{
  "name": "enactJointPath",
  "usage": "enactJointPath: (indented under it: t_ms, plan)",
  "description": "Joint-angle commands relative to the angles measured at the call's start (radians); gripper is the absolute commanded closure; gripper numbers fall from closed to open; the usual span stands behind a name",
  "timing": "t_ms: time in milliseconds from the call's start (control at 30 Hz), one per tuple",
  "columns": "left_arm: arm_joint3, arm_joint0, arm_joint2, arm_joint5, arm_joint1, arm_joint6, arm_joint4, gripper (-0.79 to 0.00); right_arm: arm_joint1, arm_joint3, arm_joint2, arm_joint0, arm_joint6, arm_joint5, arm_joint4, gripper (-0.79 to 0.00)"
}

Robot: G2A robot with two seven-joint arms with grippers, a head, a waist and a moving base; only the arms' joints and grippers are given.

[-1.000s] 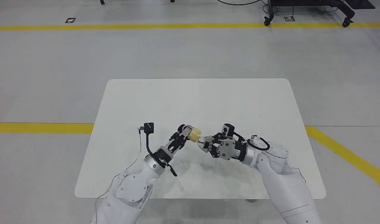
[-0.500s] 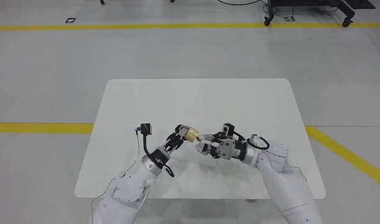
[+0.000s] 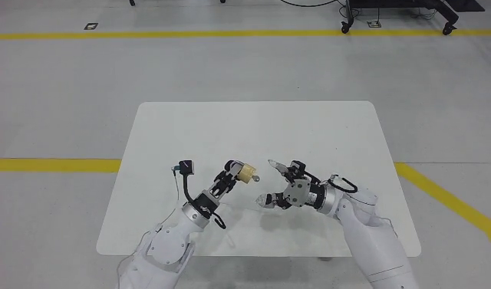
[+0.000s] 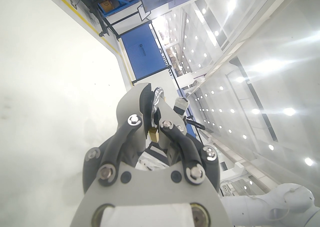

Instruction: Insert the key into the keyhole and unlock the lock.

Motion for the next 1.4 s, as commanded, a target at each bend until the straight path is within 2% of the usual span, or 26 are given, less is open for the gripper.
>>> enactJointPath:
  t_ms: [0,267,333,400,467,500,667,767,867,933,1367]
  plan:
    - [-0.001,0.001,0.001,-0.006,0.000,0.003,0.003,0.000,0.001,0.003,-0.001,0.002,-0.007,0.007,0.011,-0.185]
    - [-0.002,0.003,0.004,-0.016,0.000,0.008,0.021,0.000,0.002,0.005,-0.027,0.016,-0.044,0.020,0.027,-0.194]
    - [-0.005,0.005,0.004,-0.020,0.000,0.011,0.029,0.000,0.002,0.008,-0.031,0.018,-0.051,0.022,0.036,-0.157]
    - [-0.008,0.008,0.004,-0.023,0.001,0.017,0.041,0.000,0.003,0.011,-0.035,0.019,-0.054,0.031,0.049,-0.074]
    - [-0.011,0.009,0.006,-0.032,0.001,0.015,0.050,0.000,0.004,0.019,-0.044,0.026,-0.042,0.075,0.065,-0.049]
    - [-0.008,0.010,0.005,-0.038,0.002,0.014,0.054,0.000,0.005,0.029,-0.045,0.036,-0.035,0.099,0.077,-0.012]
    - [-0.007,0.008,0.005,-0.054,0.003,0.014,0.066,0.000,0.009,0.078,-0.053,0.070,0.009,0.211,0.133,0.000]
    - [-0.009,0.008,0.005,-0.061,0.003,0.022,0.084,0.000,0.014,0.092,-0.094,0.086,-0.027,0.255,0.227,0.000]
    - [-0.017,0.012,0.005,-0.066,0.004,0.036,0.130,0.000,0.036,0.100,-0.159,0.123,-0.140,0.368,0.438,0.000]
    - [-0.023,0.016,0.007,-0.065,0.004,0.045,0.137,0.000,0.049,0.106,-0.168,0.140,-0.175,0.404,0.499,0.000]
    - [-0.036,0.023,-0.005,-0.055,0.008,0.035,0.135,0.000,0.134,0.089,-0.207,0.153,-0.138,0.366,0.583,0.000]
